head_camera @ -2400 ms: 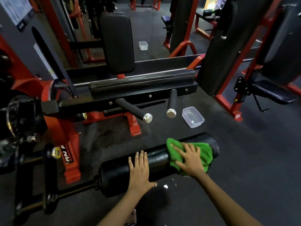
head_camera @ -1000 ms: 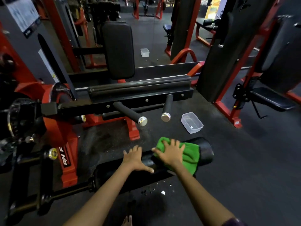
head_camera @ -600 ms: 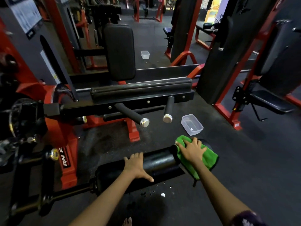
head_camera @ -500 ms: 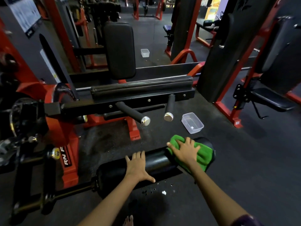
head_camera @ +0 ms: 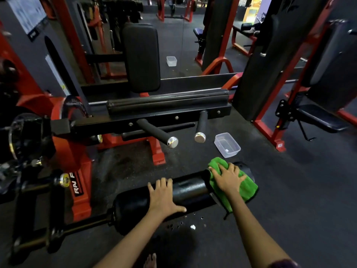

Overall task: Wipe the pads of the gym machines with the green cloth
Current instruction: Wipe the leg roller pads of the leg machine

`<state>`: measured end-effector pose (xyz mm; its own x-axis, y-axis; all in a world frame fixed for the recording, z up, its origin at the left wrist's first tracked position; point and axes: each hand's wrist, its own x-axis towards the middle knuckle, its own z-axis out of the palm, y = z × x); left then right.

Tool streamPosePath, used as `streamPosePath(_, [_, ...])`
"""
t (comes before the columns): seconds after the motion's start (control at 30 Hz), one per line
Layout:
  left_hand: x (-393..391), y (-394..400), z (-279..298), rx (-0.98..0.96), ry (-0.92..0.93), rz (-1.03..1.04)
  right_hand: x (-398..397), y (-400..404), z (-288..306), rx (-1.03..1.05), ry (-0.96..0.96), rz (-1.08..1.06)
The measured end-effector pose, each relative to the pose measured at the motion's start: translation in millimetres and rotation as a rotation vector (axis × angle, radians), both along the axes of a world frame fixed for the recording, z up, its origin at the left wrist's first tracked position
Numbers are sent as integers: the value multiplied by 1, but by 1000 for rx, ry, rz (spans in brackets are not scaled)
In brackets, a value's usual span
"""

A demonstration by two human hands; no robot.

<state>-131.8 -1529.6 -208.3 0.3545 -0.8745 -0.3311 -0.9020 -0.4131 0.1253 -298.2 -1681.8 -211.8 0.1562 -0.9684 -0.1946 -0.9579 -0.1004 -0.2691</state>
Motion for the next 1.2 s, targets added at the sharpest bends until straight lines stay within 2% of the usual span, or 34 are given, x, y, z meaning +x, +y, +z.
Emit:
streamPosePath(0.07, [11,-6,4,13,25,-19,20,15,4,0,48,77])
streamPosePath(0.17, [17,-13,1,97,47,-4,50,59,2,-44,61,348])
streamPosePath(0.33, [20,-14,-3,171,120,33,29,60,-5,-97,80,590])
streamPosePath(0.4, [19,-11,-3,162,129,36,12,38,-5,-126,112,549])
streamPosePath(0.57, [9,0,-6,54,89,89,10,16,-2,-57,86,215])
streamPosePath(0.73, [-7,10,-7,18,-20,105,62,85,-8,-101,78,404])
streamPosePath(0.87, [-23,25,-10,21,-108,77,42,89,-12,-102,10,447])
streamPosePath(0.9, [-24,28,-12,26,-120,74,32,79,-12,-146,-9,397])
streamPosePath(1.07, [-22,25,-8,36,-81,65,0,10,0,-57,-38,-51])
streamPosePath(1.13, [-17,17,1,59,-68,73,15,11,4,-55,14,-69])
streamPosePath(1.2, [-12,2,10,107,-70,88,43,34,3,-39,64,49])
